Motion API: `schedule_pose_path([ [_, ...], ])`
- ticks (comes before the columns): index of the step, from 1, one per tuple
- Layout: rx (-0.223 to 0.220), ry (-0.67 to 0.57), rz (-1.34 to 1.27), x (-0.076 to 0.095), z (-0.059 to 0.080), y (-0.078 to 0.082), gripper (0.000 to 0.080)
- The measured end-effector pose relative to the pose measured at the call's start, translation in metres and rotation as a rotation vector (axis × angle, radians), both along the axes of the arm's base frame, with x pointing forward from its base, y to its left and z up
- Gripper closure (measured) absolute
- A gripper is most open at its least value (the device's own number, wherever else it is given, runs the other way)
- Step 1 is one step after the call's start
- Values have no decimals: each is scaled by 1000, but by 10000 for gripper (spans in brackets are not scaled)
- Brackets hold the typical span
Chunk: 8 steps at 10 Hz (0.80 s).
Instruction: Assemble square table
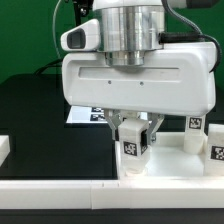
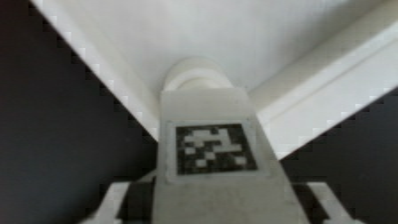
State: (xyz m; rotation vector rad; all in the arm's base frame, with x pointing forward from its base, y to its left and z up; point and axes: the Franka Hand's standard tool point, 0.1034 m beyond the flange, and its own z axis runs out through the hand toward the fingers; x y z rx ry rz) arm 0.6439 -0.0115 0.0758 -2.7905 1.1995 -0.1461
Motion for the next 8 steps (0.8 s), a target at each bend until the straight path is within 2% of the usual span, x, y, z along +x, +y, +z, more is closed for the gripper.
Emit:
schedule_pose_path([
  [2,56,-9,-273,-1,-2,-3,512],
  [8,82,27,-702,-6,-2,3,511],
])
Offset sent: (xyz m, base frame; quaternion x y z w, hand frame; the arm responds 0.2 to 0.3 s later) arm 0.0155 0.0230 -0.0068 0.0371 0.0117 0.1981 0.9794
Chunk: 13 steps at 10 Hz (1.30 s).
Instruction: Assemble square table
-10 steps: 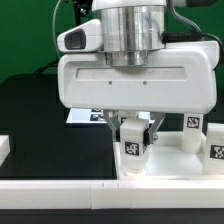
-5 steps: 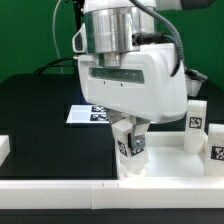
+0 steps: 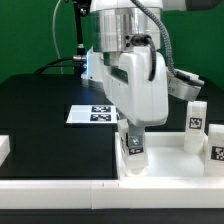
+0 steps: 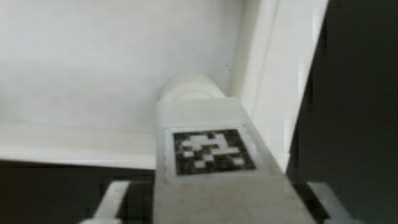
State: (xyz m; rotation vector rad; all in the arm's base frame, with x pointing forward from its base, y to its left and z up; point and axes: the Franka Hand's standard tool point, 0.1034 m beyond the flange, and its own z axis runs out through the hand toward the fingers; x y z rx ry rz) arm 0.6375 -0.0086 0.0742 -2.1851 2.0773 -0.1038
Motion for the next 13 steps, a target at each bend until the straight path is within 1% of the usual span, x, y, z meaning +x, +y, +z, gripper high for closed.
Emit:
schedule_pose_path([
  [1,7,5,-56,0,0,1,511],
  [3,3,4,-37,0,0,1,511],
  [4,-3,9,20,-1,0,2,447],
  [5,-4,53,189,-5,2,5,447],
  [6,-35,40,387,-3,5,6,243],
  [7,-50,29,536,-4,7,6,174],
  [8,-57,24,603,-5,9,5,174],
  [9,-62,24,648,-6,8,5,155],
  [10,-70,21,715,-6,7,5,155],
  [11,-94,17,845,-5,8,4,151],
  [12,-132,12,1010,-3,9,5,151],
  [13,-173,1,1116,0,10,9,151],
])
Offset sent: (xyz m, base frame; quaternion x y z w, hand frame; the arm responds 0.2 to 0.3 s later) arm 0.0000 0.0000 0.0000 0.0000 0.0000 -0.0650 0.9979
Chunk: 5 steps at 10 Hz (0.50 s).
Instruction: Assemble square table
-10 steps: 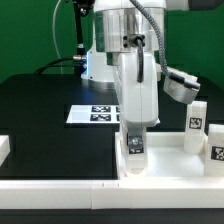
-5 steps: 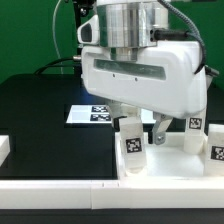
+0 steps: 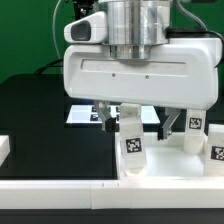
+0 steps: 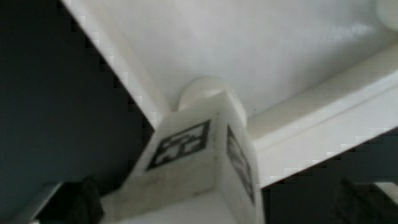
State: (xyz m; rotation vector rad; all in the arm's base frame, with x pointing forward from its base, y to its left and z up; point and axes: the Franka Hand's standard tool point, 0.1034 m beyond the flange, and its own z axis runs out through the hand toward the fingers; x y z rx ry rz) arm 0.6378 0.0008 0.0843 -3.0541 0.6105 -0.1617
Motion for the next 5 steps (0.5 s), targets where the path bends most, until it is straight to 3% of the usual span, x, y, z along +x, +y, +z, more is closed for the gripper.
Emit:
schedule_pose_path([
  [2,-8,-11,29,1,0,3,151],
  [4,-7,-11,19,1,0,4,389],
  [5,2,-10,-61,1,0,2,389],
])
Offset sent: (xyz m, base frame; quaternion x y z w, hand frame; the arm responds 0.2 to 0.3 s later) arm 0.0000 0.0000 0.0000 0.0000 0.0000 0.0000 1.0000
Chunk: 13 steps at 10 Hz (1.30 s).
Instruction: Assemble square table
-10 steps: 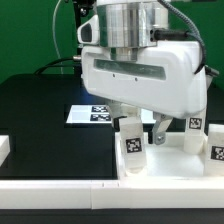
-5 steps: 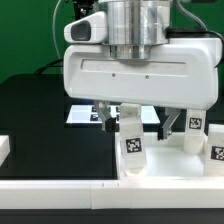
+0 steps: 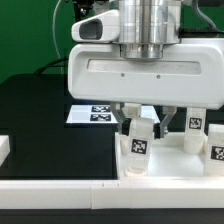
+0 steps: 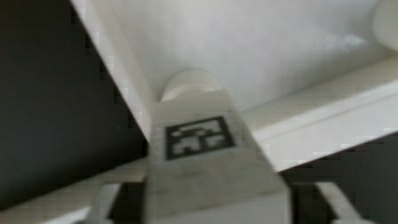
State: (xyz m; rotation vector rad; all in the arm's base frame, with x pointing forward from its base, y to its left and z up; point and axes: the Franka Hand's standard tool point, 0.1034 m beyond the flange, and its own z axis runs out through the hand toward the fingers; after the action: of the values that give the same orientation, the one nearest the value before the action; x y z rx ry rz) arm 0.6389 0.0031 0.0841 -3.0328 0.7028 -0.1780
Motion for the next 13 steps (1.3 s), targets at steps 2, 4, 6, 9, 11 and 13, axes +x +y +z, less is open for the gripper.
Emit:
schedule_pose_path([
  [2,11,1,-115,0,-1,-3,510],
  [4,31,1,-348,-1,-2,-4,510],
  [6,98,3,-695,-2,-3,-8,510],
  [9,191,10,-1088,-4,-4,-8,509],
  [11,204,26,-1217,-5,-5,-7,509],
  [13,182,26,-1101,-6,-5,-8,428],
])
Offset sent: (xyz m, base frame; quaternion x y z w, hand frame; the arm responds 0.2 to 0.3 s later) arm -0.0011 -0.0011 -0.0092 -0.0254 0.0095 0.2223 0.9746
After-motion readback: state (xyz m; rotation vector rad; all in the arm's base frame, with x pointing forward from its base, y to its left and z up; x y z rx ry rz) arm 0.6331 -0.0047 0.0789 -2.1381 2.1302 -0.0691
